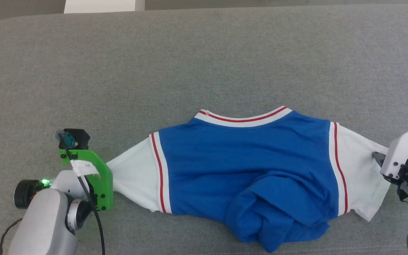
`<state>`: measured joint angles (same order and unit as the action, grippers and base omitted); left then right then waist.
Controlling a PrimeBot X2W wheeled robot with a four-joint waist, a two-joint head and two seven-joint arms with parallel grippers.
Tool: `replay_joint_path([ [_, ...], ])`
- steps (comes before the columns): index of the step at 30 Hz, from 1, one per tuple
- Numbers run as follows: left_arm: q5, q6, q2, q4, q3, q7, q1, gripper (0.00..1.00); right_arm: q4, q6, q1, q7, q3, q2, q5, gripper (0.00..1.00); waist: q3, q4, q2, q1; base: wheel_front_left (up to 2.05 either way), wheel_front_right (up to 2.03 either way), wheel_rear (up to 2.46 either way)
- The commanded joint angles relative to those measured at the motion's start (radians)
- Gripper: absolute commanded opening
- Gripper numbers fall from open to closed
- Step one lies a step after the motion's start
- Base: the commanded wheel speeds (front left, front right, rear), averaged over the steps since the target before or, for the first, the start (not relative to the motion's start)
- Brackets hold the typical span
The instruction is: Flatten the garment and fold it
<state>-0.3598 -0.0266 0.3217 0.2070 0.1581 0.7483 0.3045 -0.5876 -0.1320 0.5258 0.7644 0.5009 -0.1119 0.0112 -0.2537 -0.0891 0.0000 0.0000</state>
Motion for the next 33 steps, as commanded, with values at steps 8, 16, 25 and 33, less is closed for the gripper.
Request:
replay_joint_path([
  [8,-0.018,0.012,0.017,-0.011,0.007,0.008,0.005,0.00,0.000,0.001,0.008,0.057,-0.058,-0.007,0.037,0.00,-0.021,-0.001,0.0000,0.0000,0.00,0.00,0.00],
  [16,-0.149,0.096,-0.020,-0.053,-0.022,-0.045,0.032,0.00,0.089,0.001,-0.012,0.066,-0.201,-0.056,0.128,0.00,-0.006,-0.003,0.0000,0.0000,0.00,0.00,0.00],
  [25,-0.198,0.092,-0.030,-0.100,-0.103,-0.146,0.240,0.00,0.266,0.001,0.111,-0.044,-0.300,-0.064,0.191,0.00,-0.044,-0.011,0.0000,0.0000,0.00,0.00,0.00],
  [33,-0.141,0.043,-0.038,-0.054,-0.154,-0.323,0.565,0.00,0.269,0.001,0.384,-0.211,-0.360,-0.032,0.108,0.00,-0.174,-0.032,0.0000,0.0000,0.00,0.00,0.00],
])
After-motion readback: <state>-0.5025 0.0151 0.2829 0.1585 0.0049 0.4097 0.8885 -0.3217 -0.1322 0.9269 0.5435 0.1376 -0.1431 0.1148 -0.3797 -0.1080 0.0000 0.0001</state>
